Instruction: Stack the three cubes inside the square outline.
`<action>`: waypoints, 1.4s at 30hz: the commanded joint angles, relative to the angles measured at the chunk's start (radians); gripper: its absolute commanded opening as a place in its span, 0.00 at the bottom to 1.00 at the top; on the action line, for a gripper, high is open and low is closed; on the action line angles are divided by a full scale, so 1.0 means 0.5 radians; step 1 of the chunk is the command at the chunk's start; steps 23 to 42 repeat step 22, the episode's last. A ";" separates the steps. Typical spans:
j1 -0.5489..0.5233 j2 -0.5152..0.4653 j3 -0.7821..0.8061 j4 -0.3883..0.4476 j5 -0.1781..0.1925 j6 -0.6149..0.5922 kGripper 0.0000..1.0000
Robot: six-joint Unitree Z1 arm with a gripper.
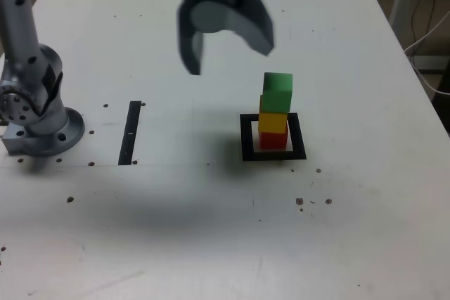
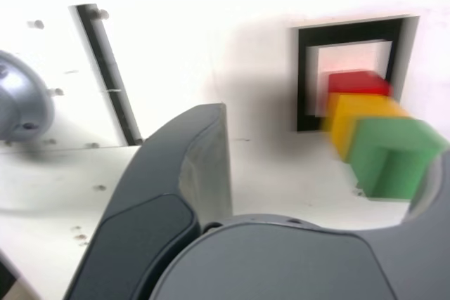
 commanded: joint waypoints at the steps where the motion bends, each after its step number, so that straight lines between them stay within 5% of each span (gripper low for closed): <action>1: 0.020 -0.096 0.117 -0.021 0.006 -0.007 0.99; 11: 0.074 -0.336 0.635 -0.220 -0.002 -0.023 0.99; 22: 0.099 -0.390 1.093 -0.532 -0.051 -0.036 0.99; 42: 0.099 -0.390 1.093 -0.532 -0.051 -0.036 0.99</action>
